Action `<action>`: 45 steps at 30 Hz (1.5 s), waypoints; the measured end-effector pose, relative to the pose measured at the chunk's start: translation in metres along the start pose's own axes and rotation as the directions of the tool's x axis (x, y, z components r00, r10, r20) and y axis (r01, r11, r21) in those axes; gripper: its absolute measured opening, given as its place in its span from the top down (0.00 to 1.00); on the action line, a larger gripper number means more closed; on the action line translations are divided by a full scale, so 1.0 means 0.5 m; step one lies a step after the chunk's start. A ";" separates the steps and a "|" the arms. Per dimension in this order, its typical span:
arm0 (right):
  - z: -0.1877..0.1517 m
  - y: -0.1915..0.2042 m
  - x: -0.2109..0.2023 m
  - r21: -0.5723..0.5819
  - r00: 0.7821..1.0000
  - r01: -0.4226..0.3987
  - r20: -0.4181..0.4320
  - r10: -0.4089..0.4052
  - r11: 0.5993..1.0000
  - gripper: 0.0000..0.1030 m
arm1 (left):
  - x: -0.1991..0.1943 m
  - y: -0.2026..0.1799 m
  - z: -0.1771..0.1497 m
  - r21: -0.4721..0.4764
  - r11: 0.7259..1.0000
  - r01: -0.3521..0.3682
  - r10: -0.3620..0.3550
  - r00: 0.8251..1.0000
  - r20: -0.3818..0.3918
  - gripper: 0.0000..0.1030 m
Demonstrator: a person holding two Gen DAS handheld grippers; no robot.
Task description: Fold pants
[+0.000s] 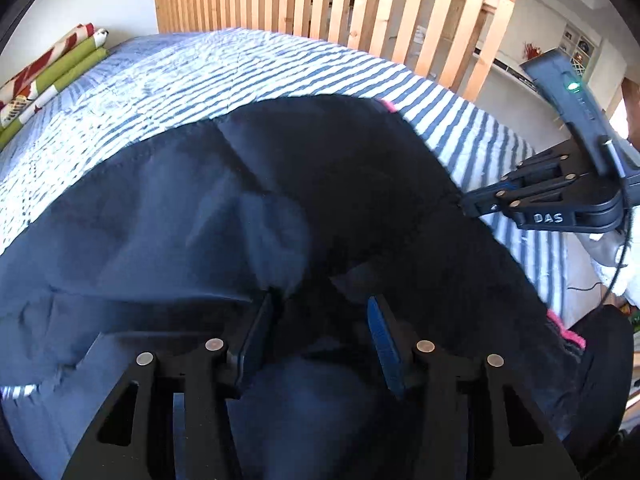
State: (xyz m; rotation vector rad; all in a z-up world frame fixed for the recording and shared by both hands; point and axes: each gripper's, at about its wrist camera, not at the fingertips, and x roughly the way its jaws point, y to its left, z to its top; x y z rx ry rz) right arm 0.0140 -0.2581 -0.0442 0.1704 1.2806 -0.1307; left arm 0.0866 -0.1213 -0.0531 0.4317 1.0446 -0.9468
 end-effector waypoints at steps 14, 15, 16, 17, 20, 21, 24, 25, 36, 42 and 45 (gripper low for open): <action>-0.038 -0.060 -0.028 0.053 0.994 -0.111 -0.010 0.112 0.992 0.95 | -0.015 -0.241 -0.053 0.116 0.964 0.240 -0.235 0.970 -0.058 0.44; -0.037 -0.071 -0.041 0.070 0.991 -0.133 0.018 0.132 0.989 0.95 | -0.003 -0.244 -0.057 0.107 0.964 0.244 -0.237 0.969 -0.071 0.46; -0.044 -0.079 -0.055 0.075 0.988 -0.153 0.047 0.150 0.985 0.95 | 0.008 -0.245 -0.061 0.092 0.964 0.250 -0.243 0.967 -0.078 0.54; -0.043 -0.081 -0.064 0.070 0.984 -0.167 0.072 0.162 0.983 0.95 | 0.016 -0.245 -0.064 0.079 0.965 0.249 -0.242 0.967 -0.082 0.57; -0.036 -0.062 -0.061 0.013 0.987 -0.133 0.090 0.132 0.991 0.95 | 0.020 -0.228 -0.065 0.052 0.966 0.254 -0.250 0.966 -0.074 0.66; -0.040 -0.055 -0.061 0.003 0.988 -0.123 0.096 0.122 0.992 0.94 | 0.019 -0.225 -0.066 0.050 0.967 0.249 -0.245 0.967 -0.074 0.67; -0.059 -0.024 -0.063 -0.022 0.986 -0.141 0.091 0.142 0.990 0.93 | 0.014 -0.218 -0.072 0.039 0.966 0.254 -0.251 0.966 -0.069 0.70; -0.067 -0.013 -0.064 -0.047 0.988 -0.119 0.096 0.123 0.992 0.90 | 0.013 -0.214 -0.074 0.040 0.966 0.255 -0.252 0.965 -0.068 0.70; -0.086 0.011 -0.028 -0.092 0.996 -0.035 0.073 0.042 0.995 0.74 | 0.020 -0.202 -0.084 0.030 0.964 0.266 -0.264 0.963 -0.052 0.70; -0.086 0.030 -0.045 -0.107 0.991 0.044 0.130 -0.030 0.993 0.74 | 0.024 -0.192 -0.084 0.025 0.962 0.273 -0.271 0.961 -0.049 0.70; -0.092 0.035 -0.080 -0.104 0.984 0.004 0.176 0.014 0.995 0.74 | 0.029 -0.190 -0.083 0.023 0.960 0.278 -0.276 0.960 -0.047 0.70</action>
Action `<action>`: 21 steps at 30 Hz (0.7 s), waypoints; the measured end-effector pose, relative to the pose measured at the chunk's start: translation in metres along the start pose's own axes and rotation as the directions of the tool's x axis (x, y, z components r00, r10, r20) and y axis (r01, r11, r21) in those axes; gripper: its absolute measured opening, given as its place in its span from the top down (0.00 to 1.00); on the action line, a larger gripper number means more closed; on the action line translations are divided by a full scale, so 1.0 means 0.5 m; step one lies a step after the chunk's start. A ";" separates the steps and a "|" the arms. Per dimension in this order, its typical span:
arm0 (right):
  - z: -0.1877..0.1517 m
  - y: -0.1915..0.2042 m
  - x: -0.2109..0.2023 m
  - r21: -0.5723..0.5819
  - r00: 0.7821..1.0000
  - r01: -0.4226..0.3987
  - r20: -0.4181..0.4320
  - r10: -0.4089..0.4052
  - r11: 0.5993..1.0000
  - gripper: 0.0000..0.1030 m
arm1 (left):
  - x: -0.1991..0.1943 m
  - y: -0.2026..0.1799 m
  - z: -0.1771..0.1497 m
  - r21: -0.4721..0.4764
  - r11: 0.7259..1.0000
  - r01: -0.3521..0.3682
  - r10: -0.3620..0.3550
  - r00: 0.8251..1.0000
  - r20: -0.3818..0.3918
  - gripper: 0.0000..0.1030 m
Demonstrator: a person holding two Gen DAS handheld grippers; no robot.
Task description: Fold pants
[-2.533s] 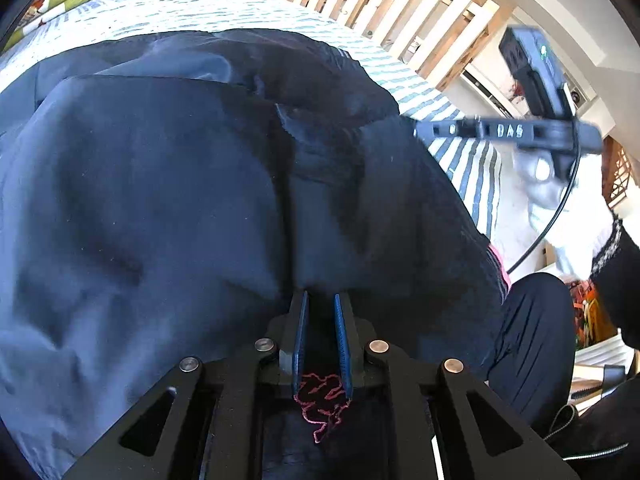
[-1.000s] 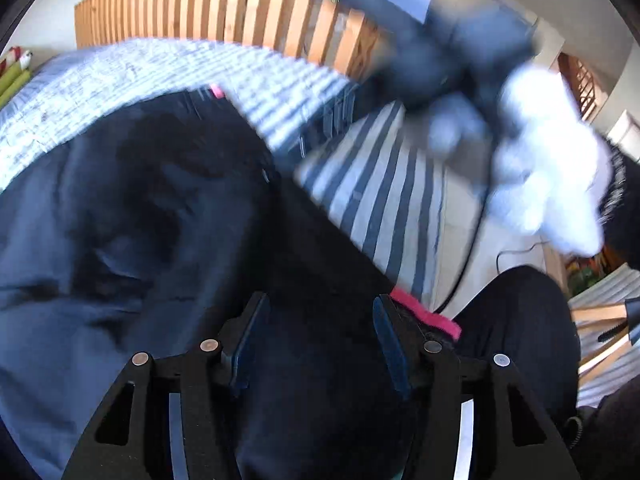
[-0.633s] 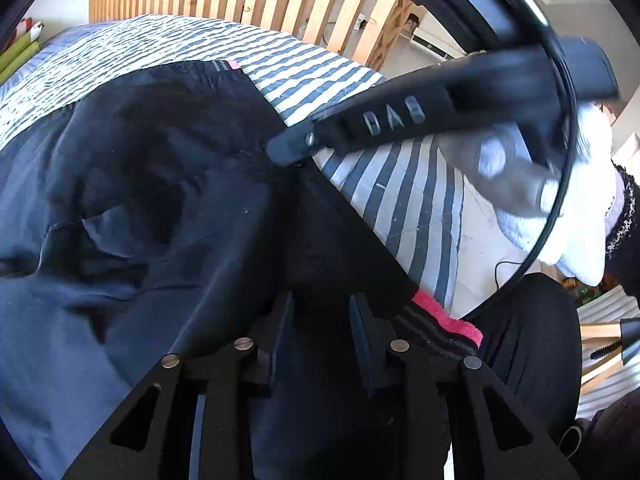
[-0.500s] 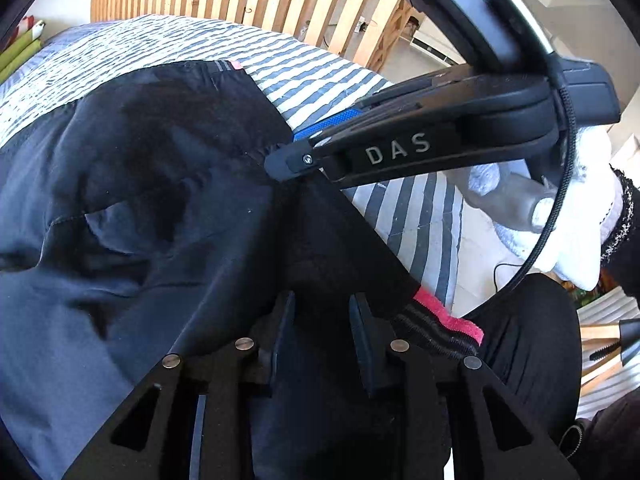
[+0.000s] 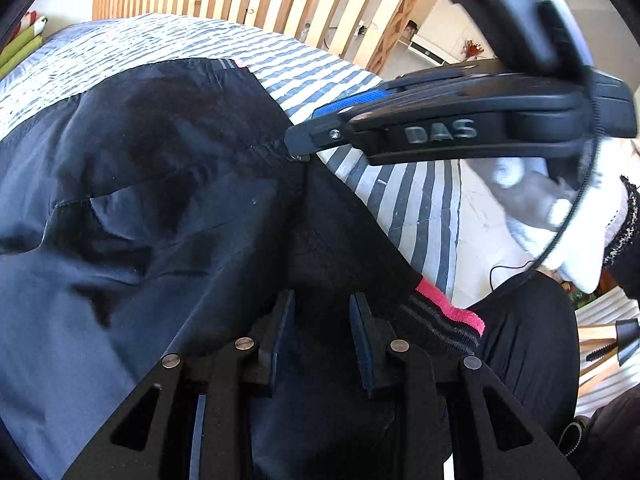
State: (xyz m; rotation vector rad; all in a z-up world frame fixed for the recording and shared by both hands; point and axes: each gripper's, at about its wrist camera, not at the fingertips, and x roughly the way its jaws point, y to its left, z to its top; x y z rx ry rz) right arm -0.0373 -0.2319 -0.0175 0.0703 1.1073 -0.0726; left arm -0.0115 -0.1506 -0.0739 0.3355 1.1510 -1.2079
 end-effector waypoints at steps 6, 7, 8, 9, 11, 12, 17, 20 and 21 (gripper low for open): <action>0.004 0.017 0.039 -0.044 0.998 0.016 -0.066 -0.019 0.999 0.76 | -0.005 0.000 -0.003 -0.007 1.000 0.003 -0.003 1.000 0.001 0.70; 0.005 0.014 0.049 -0.037 0.997 0.013 -0.079 -0.016 0.999 0.76 | -0.004 0.002 -0.005 -0.010 1.000 0.006 -0.006 1.000 0.001 0.70; 0.004 0.007 0.053 -0.031 0.996 0.016 -0.088 -0.019 0.999 0.76 | -0.006 0.003 -0.006 -0.012 1.000 0.007 -0.007 1.000 0.000 0.70; 0.003 0.006 0.056 -0.027 0.995 0.019 -0.092 -0.022 0.999 0.76 | -0.005 0.002 -0.007 -0.013 1.000 0.008 -0.008 1.000 0.000 0.70; -0.001 0.003 0.063 -0.026 0.995 0.019 -0.099 -0.022 0.999 0.76 | -0.005 0.002 -0.008 -0.012 1.000 0.010 -0.010 1.000 0.001 0.70; -0.003 0.004 0.064 -0.027 0.995 0.020 -0.100 -0.023 0.999 0.77 | -0.005 0.002 -0.009 -0.012 1.000 0.011 -0.011 1.000 0.002 0.70; 0.001 0.015 0.069 -0.039 0.994 0.040 -0.098 -0.043 0.998 0.85 | -0.004 0.003 -0.008 -0.016 1.000 0.015 -0.015 1.000 0.004 0.70; 0.010 0.013 0.077 -0.024 0.991 0.020 -0.131 -0.023 0.999 0.85 | -0.003 0.003 -0.008 -0.022 1.000 0.017 -0.017 1.000 0.003 0.70; 0.013 0.011 0.077 -0.027 0.990 0.019 -0.138 -0.023 0.999 0.85 | -0.003 0.003 -0.009 -0.025 0.999 0.020 -0.020 1.000 0.002 0.70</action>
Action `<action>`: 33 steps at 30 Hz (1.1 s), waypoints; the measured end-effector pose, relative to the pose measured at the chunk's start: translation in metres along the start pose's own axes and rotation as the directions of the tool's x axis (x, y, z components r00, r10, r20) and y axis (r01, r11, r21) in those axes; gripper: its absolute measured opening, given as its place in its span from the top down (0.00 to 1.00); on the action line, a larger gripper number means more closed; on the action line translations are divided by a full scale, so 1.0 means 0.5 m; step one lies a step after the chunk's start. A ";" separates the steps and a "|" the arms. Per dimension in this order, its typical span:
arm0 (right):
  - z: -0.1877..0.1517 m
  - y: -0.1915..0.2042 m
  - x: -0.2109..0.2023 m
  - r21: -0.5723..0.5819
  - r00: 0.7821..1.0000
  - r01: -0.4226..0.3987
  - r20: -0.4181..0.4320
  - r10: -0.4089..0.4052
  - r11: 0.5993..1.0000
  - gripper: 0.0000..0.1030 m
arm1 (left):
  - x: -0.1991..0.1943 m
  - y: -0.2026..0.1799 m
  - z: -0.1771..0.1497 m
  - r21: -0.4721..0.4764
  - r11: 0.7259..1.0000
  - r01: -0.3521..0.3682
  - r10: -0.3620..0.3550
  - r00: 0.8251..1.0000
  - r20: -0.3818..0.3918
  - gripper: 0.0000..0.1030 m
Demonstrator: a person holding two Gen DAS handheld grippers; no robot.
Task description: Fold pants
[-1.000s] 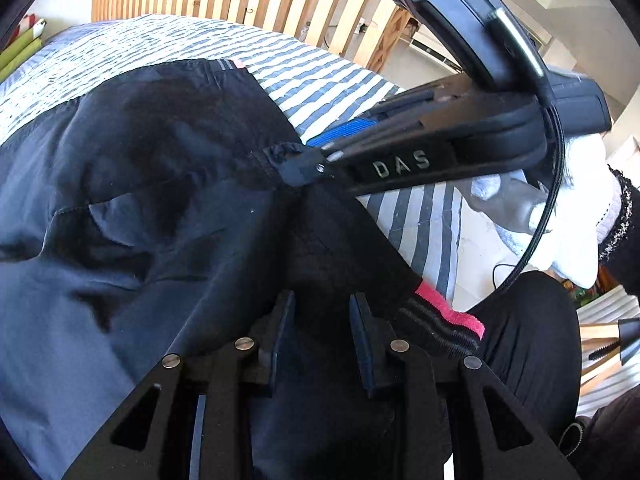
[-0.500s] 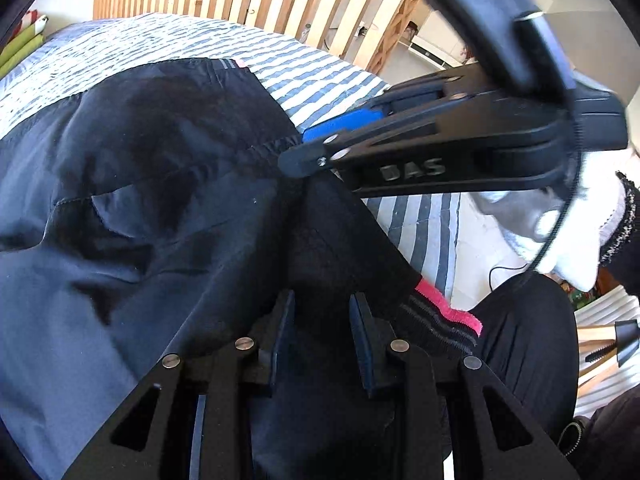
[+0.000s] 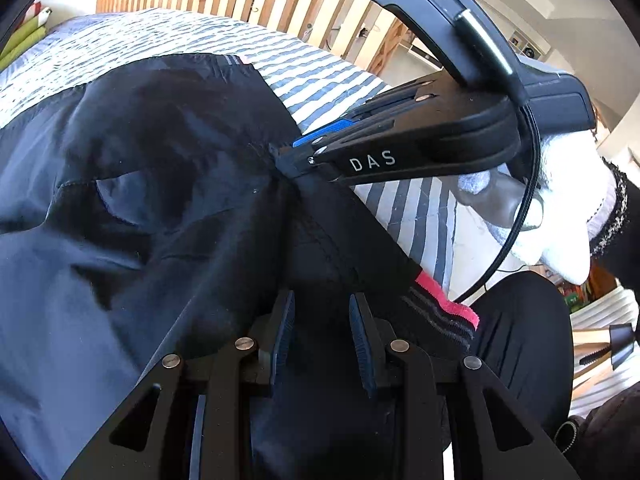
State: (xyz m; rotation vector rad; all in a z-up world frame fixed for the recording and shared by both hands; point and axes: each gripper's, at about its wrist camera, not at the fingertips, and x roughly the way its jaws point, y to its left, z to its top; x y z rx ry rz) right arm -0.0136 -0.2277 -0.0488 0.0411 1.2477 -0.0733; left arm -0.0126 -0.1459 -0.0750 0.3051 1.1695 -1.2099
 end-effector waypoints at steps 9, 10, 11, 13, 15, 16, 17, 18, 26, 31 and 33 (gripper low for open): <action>-0.038 0.036 -0.010 -0.034 0.998 -0.015 -0.064 0.012 0.999 0.85 | -0.012 -0.026 -0.032 -0.010 0.999 0.048 -0.049 0.998 -0.035 0.71; -0.042 0.035 -0.010 -0.025 0.997 -0.023 -0.068 0.021 0.999 0.85 | -0.015 -0.026 -0.033 -0.013 0.999 0.052 -0.052 0.998 -0.039 0.71; -0.046 0.030 -0.013 -0.011 0.997 -0.035 -0.071 0.034 0.999 0.85 | -0.017 -0.027 -0.032 -0.017 0.998 0.058 -0.059 0.997 -0.044 0.71; -0.043 0.017 -0.015 0.025 0.996 -0.053 -0.066 0.054 0.998 0.85 | -0.027 -0.023 -0.019 -0.019 0.997 0.068 -0.069 0.997 -0.042 0.71; -0.039 0.007 -0.024 0.026 0.999 -0.026 -0.034 0.027 0.999 0.85 | -0.049 -0.010 0.005 -0.009 0.999 0.031 -0.031 1.000 -0.003 0.71; -0.038 0.008 -0.030 0.019 1.000 -0.003 -0.010 0.003 1.000 0.85 | -0.058 -0.001 0.019 -0.010 1.000 0.016 -0.016 1.000 0.015 0.71; -0.037 0.007 -0.034 0.018 1.000 0.000 0.004 0.000 1.000 0.85 | -0.068 0.011 0.038 -0.016 1.000 0.003 -0.002 0.999 0.037 0.71; -0.034 0.007 -0.037 0.022 1.000 -0.006 0.015 0.005 1.000 0.85 | -0.076 0.025 0.060 -0.026 1.000 -0.012 0.014 0.998 0.062 0.71; -0.003 -0.003 -0.021 0.008 1.000 -0.013 0.018 0.013 1.000 0.85 | 0.027 0.112 0.167 -0.101 0.995 -0.006 0.010 0.999 0.039 0.72; -0.009 0.007 -0.019 -0.032 0.998 0.031 0.053 -0.030 0.999 0.85 | 0.070 0.099 0.166 -0.035 0.994 -0.106 0.107 0.994 0.034 0.78; -0.009 0.009 -0.016 -0.034 0.998 0.033 0.062 -0.031 0.999 0.85 | 0.071 0.097 0.164 -0.033 0.994 -0.109 0.110 0.993 0.035 0.78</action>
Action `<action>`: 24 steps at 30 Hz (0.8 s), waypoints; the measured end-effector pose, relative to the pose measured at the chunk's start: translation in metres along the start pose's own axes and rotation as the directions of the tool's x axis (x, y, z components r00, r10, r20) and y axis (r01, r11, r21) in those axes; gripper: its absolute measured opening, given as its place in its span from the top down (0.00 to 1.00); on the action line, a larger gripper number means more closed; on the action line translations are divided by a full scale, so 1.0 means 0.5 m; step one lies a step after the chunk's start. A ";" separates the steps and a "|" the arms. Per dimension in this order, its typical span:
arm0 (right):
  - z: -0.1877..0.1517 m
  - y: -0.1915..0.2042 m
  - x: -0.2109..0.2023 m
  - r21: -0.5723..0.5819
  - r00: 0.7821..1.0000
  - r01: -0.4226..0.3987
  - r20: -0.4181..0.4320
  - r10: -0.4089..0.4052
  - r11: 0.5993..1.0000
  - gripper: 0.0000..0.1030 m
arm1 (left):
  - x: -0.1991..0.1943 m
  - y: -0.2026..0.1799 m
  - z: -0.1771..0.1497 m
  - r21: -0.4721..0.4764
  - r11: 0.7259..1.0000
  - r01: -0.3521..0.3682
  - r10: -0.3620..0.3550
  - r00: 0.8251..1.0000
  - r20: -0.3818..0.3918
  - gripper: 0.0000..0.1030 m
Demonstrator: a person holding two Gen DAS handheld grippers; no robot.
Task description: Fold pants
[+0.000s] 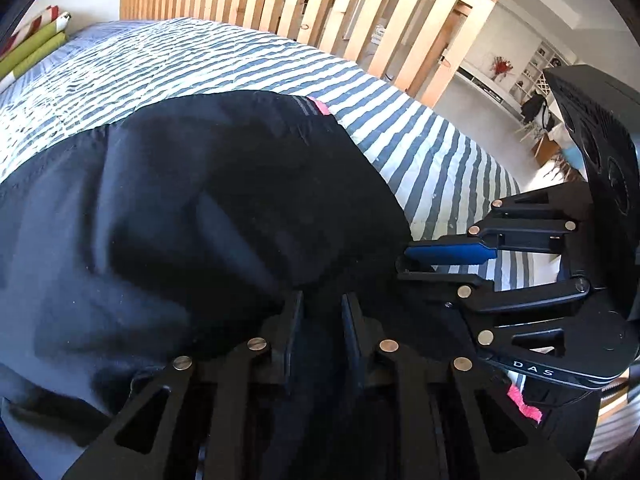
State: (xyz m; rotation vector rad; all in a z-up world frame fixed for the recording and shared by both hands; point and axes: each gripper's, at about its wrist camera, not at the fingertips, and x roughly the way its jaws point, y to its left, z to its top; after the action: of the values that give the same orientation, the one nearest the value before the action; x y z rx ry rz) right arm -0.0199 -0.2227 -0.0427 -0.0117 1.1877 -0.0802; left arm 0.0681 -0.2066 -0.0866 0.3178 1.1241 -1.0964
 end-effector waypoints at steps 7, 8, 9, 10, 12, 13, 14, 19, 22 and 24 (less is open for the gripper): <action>0.019 0.002 0.013 -0.010 1.000 0.012 0.001 -0.012 1.000 0.85 | 0.001 0.002 0.008 -0.020 1.000 0.010 -0.010 1.000 0.003 0.80; 0.016 0.010 0.012 -0.030 0.999 0.031 0.008 -0.030 0.999 0.85 | -0.006 0.011 0.005 -0.020 1.000 0.011 -0.011 1.000 0.007 0.80; 0.014 0.014 0.011 -0.040 0.999 0.041 0.013 -0.040 0.998 0.85 | -0.010 0.012 0.001 -0.013 1.000 0.012 -0.012 1.000 0.007 0.80; 0.012 0.016 0.011 -0.045 0.999 0.045 0.011 -0.045 0.998 0.85 | -0.009 0.008 0.000 -0.004 1.000 0.011 -0.011 1.000 0.006 0.80; 0.007 0.018 0.009 -0.049 0.999 0.046 -0.002 -0.047 0.998 0.85 | -0.009 0.007 -0.003 0.004 1.000 0.009 -0.009 1.000 0.008 0.80; 0.007 0.016 0.009 -0.047 0.999 0.042 -0.006 -0.043 0.998 0.85 | -0.007 0.006 -0.002 0.005 1.000 0.009 -0.009 1.000 0.009 0.80; 0.010 0.012 0.012 -0.031 0.999 0.029 -0.012 -0.029 0.999 0.85 | -0.006 0.007 -0.002 0.003 1.000 0.010 -0.010 1.000 0.009 0.80; 0.005 0.003 0.014 -0.005 1.000 -0.003 -0.024 0.002 1.000 0.84 | -0.007 0.011 -0.004 -0.006 1.000 0.018 -0.018 1.000 0.009 0.80; -0.003 0.014 0.013 -0.035 0.999 0.023 -0.025 -0.024 0.999 0.85 | -0.006 0.007 -0.003 0.001 1.000 0.016 -0.016 1.000 0.008 0.80; 0.000 0.013 0.012 -0.022 0.999 0.025 -0.025 -0.026 0.999 0.85 | -0.006 0.007 -0.002 0.001 1.000 0.016 -0.016 1.000 0.006 0.80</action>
State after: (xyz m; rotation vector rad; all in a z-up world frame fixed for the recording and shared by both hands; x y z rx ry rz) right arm -0.0173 -0.2169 -0.0483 -0.0450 1.2134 -0.0905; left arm 0.0703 -0.2026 -0.0856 0.3068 1.1225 -1.1117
